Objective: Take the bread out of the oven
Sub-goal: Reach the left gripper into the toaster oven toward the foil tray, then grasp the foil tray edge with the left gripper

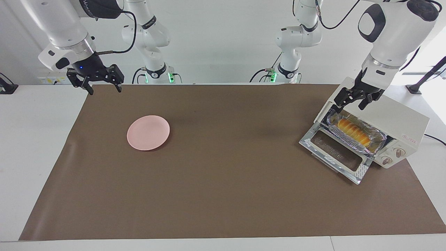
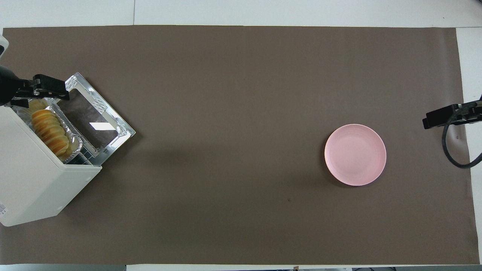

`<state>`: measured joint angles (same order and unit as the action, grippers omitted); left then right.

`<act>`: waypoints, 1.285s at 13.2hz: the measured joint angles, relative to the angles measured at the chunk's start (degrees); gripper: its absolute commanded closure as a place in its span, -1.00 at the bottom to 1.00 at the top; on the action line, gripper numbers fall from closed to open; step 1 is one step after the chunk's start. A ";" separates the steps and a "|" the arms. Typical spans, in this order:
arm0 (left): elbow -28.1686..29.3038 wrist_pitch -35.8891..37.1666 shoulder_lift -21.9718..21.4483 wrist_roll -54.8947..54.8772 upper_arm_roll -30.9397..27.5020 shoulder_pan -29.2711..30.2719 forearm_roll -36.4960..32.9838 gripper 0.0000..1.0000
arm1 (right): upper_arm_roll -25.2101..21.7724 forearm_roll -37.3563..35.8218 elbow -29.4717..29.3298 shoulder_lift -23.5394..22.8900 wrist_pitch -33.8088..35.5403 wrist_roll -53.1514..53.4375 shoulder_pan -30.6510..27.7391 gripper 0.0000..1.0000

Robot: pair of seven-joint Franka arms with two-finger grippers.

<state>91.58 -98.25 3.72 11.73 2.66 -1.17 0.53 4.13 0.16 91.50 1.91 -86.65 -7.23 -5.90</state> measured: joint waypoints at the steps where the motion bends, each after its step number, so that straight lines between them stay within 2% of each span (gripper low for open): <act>1: -1.57 -0.19 2.43 3.78 -0.02 -0.05 -1.18 -1.00 | 0.00 0.00 0.00 0.00 0.00 0.00 0.00 -1.00; 4: -8.98 -2.53 12.37 15.38 -0.24 -0.05 -3.99 -1.00 | 0.00 0.00 0.00 0.00 0.00 0.00 0.00 -1.00; 6: -8.83 -6.59 15.97 21.66 -1.36 0.10 -7.59 -1.00 | 0.00 0.00 0.00 0.00 0.00 0.00 0.00 -1.00; 10: -1.70 -10.59 16.37 28.27 -2.63 0.34 -10.43 -1.00 | 0.00 0.00 0.00 0.00 0.00 0.00 0.00 -1.00; 17: 7.32 -14.78 13.74 30.95 -2.67 0.30 -12.44 -1.00 | 0.00 0.00 0.00 0.00 0.00 0.00 0.00 -1.00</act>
<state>98.90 -113.03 17.46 42.69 -0.01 -0.87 -11.91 4.13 0.16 91.50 1.91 -86.65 -7.23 -5.90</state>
